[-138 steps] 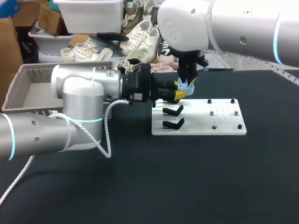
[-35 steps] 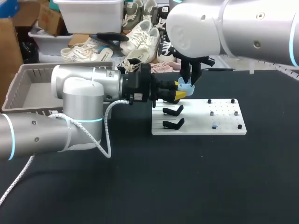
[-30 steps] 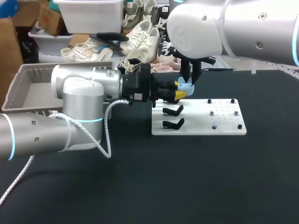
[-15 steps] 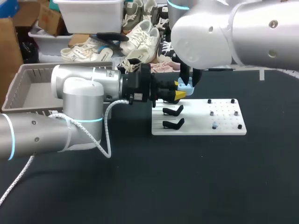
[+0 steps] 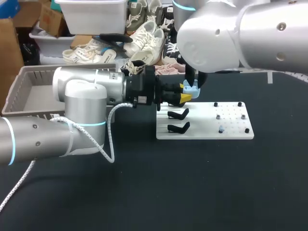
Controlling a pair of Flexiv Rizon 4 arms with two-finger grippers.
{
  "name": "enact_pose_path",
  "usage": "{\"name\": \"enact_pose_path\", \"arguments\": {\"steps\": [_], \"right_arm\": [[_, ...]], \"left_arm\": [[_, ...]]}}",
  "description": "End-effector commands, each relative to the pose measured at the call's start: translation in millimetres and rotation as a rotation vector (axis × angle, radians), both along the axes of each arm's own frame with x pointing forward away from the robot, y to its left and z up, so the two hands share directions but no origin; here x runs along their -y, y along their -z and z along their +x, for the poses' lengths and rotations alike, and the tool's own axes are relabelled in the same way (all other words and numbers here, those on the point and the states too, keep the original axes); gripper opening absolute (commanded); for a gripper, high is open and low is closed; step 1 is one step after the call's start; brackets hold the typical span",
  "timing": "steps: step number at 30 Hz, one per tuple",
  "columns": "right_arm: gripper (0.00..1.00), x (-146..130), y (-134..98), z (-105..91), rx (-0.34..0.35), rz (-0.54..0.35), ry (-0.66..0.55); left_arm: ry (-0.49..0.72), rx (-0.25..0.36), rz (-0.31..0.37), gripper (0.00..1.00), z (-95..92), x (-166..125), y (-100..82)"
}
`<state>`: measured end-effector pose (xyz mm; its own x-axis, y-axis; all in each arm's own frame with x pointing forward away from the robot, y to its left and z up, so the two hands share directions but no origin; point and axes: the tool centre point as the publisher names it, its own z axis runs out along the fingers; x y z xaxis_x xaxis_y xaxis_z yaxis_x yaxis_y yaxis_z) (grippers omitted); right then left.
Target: Pick up each earbud case from the left stands, insert the matching earbuds, close the lid, and place the case in the box.
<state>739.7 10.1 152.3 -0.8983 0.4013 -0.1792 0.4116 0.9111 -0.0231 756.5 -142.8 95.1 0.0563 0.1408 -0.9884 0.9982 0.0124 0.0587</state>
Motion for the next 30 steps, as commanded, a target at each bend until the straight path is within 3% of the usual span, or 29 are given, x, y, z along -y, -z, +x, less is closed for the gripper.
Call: {"name": "enact_pose_path", "arguments": {"steps": [1, 30], "right_arm": [[0.00, 0.0, 1.2, 2.5, 0.000, -0.004, 0.000], [0.00, 1.1, 8.8, 9.0, -0.014, 0.004, -0.006]], "left_arm": [[-0.003, 0.002, -0.002, 0.00, -0.8, 0.1, 0.5], [-0.003, 0.002, -0.002, 0.00, -0.8, 0.1, 0.5]]}}
